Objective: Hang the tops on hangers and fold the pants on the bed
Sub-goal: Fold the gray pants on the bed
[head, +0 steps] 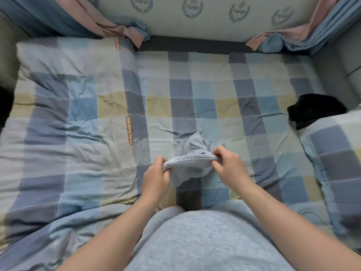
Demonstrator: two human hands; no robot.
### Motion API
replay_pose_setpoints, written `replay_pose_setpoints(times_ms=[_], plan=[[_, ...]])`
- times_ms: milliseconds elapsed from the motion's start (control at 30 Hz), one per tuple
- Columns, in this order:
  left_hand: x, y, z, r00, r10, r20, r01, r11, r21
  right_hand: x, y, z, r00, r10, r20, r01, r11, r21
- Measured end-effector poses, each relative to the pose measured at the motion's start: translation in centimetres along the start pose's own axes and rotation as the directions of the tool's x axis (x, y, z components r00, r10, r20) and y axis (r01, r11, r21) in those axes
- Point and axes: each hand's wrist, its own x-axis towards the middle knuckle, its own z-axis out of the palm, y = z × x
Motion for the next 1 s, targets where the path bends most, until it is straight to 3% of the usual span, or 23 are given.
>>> replay_pose_setpoints(times_ms=[267, 433, 700, 1000], plan=[[-2.0, 5.3, 2.5, 0.973, 0.215, -0.083, -0.228, 0.948, -0.22, -7.4, 1.8, -5.5, 0.973, -0.036, -0.228, 0.024, 0.998, -0.053], [-7.3, 7.3, 4.3, 0.928, 0.313, -0.205, -0.362, 0.887, -0.286, -13.9, 3.3, -6.7, 0.943, -0.108, -0.313, 0.09, 0.993, -0.072], [-19.7, 11.2, 3.8, 0.901, 0.346, -0.262, -0.419, 0.853, -0.311, -26.5, 3.1, -10.2, 0.918, -0.089, -0.387, 0.095, 0.995, -0.005], [-26.1, 15.7, -3.5, 0.881, 0.364, -0.302, -0.449, 0.846, -0.287, -33.0, -0.8, -12.4, 0.923, -0.023, -0.384, 0.04, 0.999, 0.036]])
